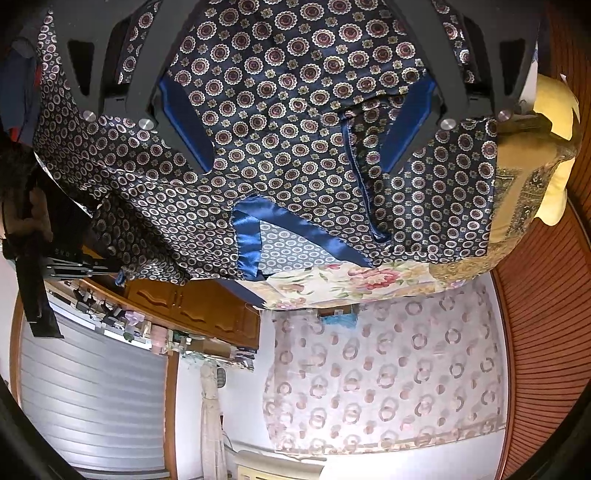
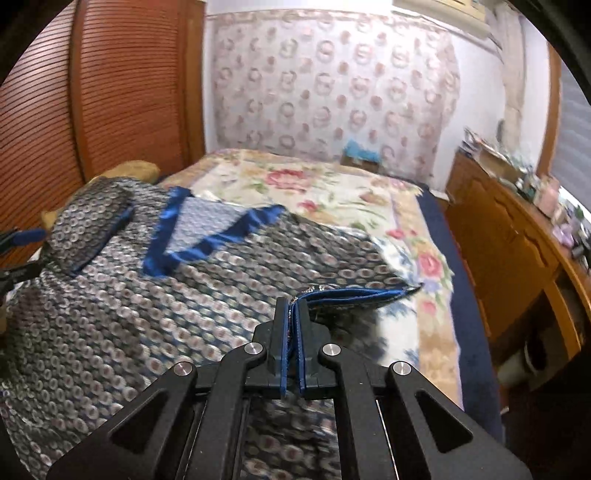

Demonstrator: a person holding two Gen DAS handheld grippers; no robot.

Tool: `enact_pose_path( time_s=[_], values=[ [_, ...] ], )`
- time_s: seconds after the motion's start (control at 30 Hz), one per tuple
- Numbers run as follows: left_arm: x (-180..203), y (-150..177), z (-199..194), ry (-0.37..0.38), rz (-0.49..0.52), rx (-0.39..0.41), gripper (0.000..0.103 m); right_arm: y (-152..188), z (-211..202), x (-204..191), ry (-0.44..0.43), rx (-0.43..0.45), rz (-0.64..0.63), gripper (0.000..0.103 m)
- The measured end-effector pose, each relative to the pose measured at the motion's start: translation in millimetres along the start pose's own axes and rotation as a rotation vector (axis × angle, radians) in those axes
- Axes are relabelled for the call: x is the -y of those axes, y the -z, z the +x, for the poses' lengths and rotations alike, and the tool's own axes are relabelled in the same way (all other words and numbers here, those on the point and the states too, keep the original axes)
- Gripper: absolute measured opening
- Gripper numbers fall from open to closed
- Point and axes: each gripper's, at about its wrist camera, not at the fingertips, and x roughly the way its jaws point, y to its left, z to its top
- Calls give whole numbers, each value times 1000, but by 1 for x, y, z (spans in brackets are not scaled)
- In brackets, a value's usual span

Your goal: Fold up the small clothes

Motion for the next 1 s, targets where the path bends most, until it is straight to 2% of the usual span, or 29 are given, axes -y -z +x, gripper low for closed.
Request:
enact_pose_path(
  time_s=[0.17,0.37,0.57,0.63,0.67,0.87,1.0],
  values=[
    [-4,0,-2,-6,-6,2,92,-5,12,-26,-20,-10,-48,1],
    [-10,0,-3,-14,-19,7,92,-1,16,-31,-59,-20,-29,1],
    [-14,2,-4,-19,-30,9,92,3,16,-6,-16,-21,34,20],
    [-14,3,-3,-20,-32,8,92,7,22,4,-3,-47,54,43],
    [-14,3,-3,-20,-33,7,92,11,28,10,12,-67,69,46],
    [-17,6,-3,-24,-37,3,92,29,53,25,-4,-170,101,47],
    [-22,7,-2,-31,-42,1,92,34,67,26,23,-218,85,47]
  ],
)
